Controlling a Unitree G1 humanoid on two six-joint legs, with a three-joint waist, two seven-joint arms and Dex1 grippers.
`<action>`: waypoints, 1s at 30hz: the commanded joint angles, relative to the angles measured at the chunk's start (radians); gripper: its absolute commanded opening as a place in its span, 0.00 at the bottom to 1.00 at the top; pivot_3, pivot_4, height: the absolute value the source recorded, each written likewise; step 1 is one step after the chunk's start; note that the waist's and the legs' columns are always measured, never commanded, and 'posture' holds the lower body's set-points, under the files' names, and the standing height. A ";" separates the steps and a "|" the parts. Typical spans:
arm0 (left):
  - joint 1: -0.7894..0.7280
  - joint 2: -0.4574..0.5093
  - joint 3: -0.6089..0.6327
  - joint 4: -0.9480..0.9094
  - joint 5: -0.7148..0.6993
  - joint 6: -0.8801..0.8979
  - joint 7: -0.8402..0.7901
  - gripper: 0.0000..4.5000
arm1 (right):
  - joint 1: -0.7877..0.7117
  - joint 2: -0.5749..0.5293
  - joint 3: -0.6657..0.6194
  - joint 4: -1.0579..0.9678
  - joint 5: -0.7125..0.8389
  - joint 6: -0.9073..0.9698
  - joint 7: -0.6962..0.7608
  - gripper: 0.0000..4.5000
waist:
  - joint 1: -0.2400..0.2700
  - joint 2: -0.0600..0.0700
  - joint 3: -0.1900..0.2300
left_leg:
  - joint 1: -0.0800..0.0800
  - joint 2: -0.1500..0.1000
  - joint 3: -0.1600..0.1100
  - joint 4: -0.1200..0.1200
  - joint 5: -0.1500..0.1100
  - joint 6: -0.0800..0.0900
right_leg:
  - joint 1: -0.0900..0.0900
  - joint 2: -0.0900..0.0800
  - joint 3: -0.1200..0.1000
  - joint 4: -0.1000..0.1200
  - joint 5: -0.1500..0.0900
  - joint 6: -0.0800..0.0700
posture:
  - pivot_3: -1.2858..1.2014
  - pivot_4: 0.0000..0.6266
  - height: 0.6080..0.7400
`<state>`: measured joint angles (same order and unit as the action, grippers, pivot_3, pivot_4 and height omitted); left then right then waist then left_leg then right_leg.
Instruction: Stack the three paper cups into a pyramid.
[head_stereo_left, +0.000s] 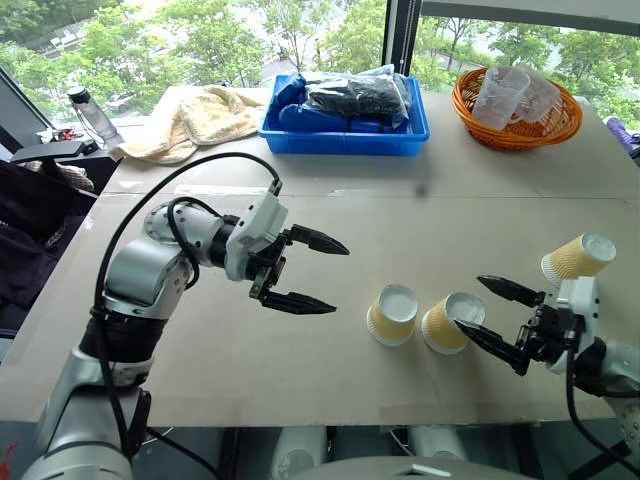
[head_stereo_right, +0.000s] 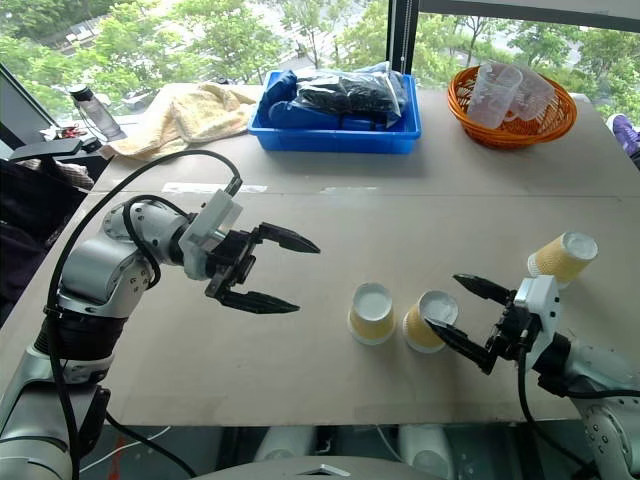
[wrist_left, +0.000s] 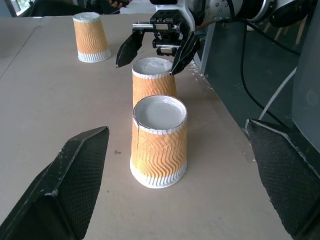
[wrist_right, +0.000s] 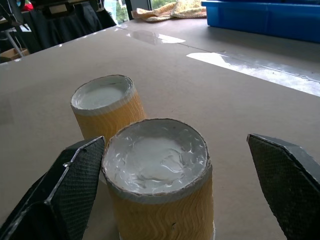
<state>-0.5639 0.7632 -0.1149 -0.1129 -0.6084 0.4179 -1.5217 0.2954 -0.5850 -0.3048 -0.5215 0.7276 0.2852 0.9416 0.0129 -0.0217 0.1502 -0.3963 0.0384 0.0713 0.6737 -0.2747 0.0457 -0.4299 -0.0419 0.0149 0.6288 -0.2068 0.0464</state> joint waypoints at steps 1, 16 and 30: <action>-0.074 -0.042 0.064 0.016 -0.098 0.081 0.035 1.00 | 0.011 0.013 -0.147 -0.043 0.128 -0.002 -0.050 1.00 | 0.002 0.000 0.000 | 0.000 0.000 0.000 0.001 0.000 0.000 | 0.001 0.000 -0.001 0.000 0.000 0.000 | 0.52 0.24 0.95; -0.229 -0.100 -0.006 0.032 0.000 0.140 0.120 1.00 | -0.149 0.053 -0.225 0.282 -0.328 -0.168 -0.475 1.00 | -0.002 0.002 -0.001 | 0.000 -0.001 0.000 0.006 0.000 0.000 | 0.005 0.003 0.002 0.000 0.000 0.000 | 0.52 0.24 0.95; -0.260 -0.078 -0.005 0.007 0.044 0.247 0.222 1.00 | -0.319 0.086 -0.174 0.461 -0.377 -0.084 -0.577 1.00 | -0.020 0.002 -0.001 | 0.000 0.000 0.000 0.006 0.000 0.000 | 0.005 0.005 0.006 0.001 0.000 0.000 | 0.52 0.24 0.95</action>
<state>-0.8095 0.6766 -0.1319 -0.0793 -0.5669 0.6615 -1.3087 -0.0178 -0.4950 -0.4723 -0.0674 0.3577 0.2134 0.3788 -0.0071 -0.0192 0.1490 -0.3959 0.0381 0.0707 0.6798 -0.2747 0.0459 -0.4248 -0.0365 0.0208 0.6296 -0.2068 0.0463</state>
